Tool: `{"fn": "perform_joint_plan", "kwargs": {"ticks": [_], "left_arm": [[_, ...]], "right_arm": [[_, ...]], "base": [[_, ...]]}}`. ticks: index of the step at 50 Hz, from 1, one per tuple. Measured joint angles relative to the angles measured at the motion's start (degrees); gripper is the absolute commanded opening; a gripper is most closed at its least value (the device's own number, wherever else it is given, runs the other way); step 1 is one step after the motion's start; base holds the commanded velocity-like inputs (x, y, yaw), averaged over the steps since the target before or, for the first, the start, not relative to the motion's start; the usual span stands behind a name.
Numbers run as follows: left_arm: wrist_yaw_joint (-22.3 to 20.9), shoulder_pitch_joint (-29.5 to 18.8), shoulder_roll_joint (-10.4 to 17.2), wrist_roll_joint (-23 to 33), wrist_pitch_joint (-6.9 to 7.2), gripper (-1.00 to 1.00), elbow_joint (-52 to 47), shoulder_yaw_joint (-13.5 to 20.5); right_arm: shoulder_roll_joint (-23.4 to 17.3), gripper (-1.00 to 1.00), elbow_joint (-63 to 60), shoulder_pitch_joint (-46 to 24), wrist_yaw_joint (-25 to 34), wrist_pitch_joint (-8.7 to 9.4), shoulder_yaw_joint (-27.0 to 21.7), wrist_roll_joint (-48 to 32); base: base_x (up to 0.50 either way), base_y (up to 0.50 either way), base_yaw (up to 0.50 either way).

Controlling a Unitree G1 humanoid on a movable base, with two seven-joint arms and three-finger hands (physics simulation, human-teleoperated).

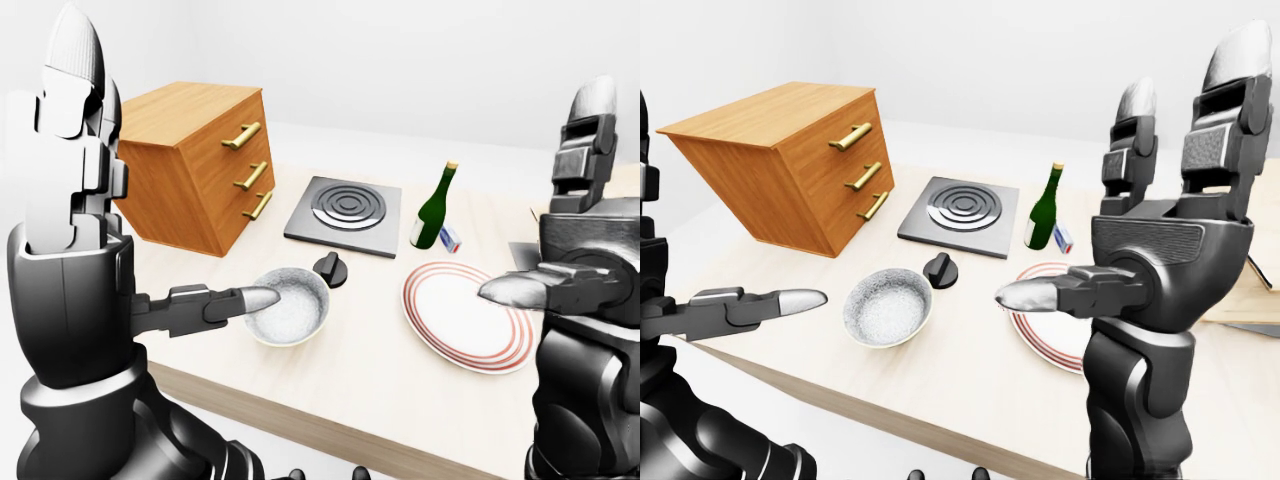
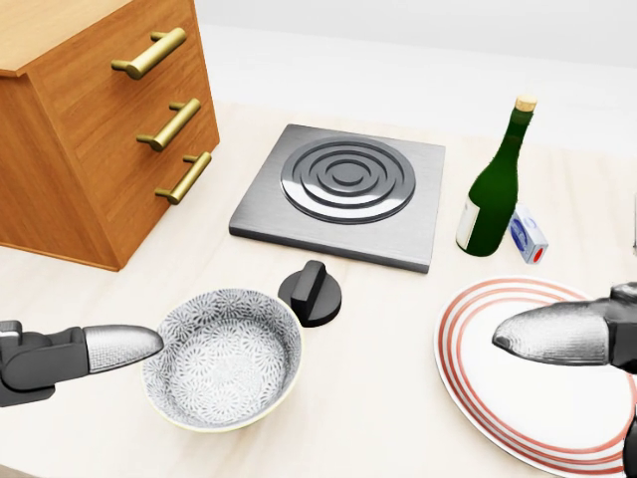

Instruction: Pick up the akita bowl and put it on the plate.

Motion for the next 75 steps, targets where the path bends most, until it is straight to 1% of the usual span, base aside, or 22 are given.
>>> {"fn": "perform_joint_plan", "kwargs": {"ticks": [9, 15, 18, 22, 24, 26, 31, 40, 55, 67, 75], "left_arm": [[0.02, 0.10, 0.00, -0.18, 0.00, 0.92, -0.01, 0.10], [-0.12, -0.13, 0.00, -0.02, 0.00, 0.91, -0.02, 0.25], [-0.16, -0.09, 0.00, 0.07, 0.00, 0.92, -0.02, 0.20], [-0.24, -0.11, 0.00, 0.25, 0.00, 0.92, -0.02, 0.15], [-0.22, -0.04, 0.00, 0.26, 0.00, 0.92, -0.02, 0.11], [-0.16, 0.12, 0.00, 0.28, 0.00, 0.91, -0.02, -0.02], [-0.08, 0.41, 0.00, 0.35, 0.00, 0.92, -0.02, -0.23], [0.05, 0.58, 0.00, 0.08, 0.00, 0.92, -0.02, -0.19], [0.60, -0.30, 0.00, -0.92, 0.00, 0.91, -0.02, 0.57], [0.92, -1.21, 0.00, -1.49, 0.00, 0.91, -0.02, 1.09], [1.03, -1.14, 0.00, -1.65, 0.00, 0.91, -0.02, 1.08]], "right_arm": [[4.05, 1.00, 5.92, -3.37, 15.30, 0.00, 11.29, -26.68], [7.41, 1.00, 9.68, -3.30, 24.72, 0.00, 17.63, -43.89], [9.18, 1.00, 11.27, -2.87, 28.61, 0.00, 19.62, -51.03], [11.16, 1.00, 13.33, -2.72, 33.00, 0.00, 21.16, -58.25], [11.74, 1.00, 14.46, -2.67, 34.66, -0.26, 21.57, -61.14], [12.20, 1.00, 15.60, -2.61, 36.09, -0.94, 21.83, -63.68], [13.08, 1.00, 18.23, -2.96, 39.23, -3.47, 22.05, -68.65], [14.12, 1.00, 22.41, -3.65, 43.11, -9.86, 22.65, -75.34], [13.89, 1.00, 26.83, -4.16, 45.92, -10.00, 22.47, -82.77], [13.74, 1.00, 28.43, 0.34, 45.93, -10.00, 25.13, -88.63], [12.90, 1.00, 29.50, 4.05, 46.29, -10.00, 27.98, -89.70]], "base": [[0.00, 0.00, 0.00], [0.00, 0.00, 0.00], [0.00, 0.00, 0.00], [0.00, 0.00, 0.00], [0.00, 0.00, 0.00], [0.00, 0.00, 0.00], [0.00, 0.00, 0.00], [0.00, 0.00, 0.00], [0.00, 0.00, 0.00], [0.00, 0.00, 0.00], [0.00, 0.00, 0.00]]}}
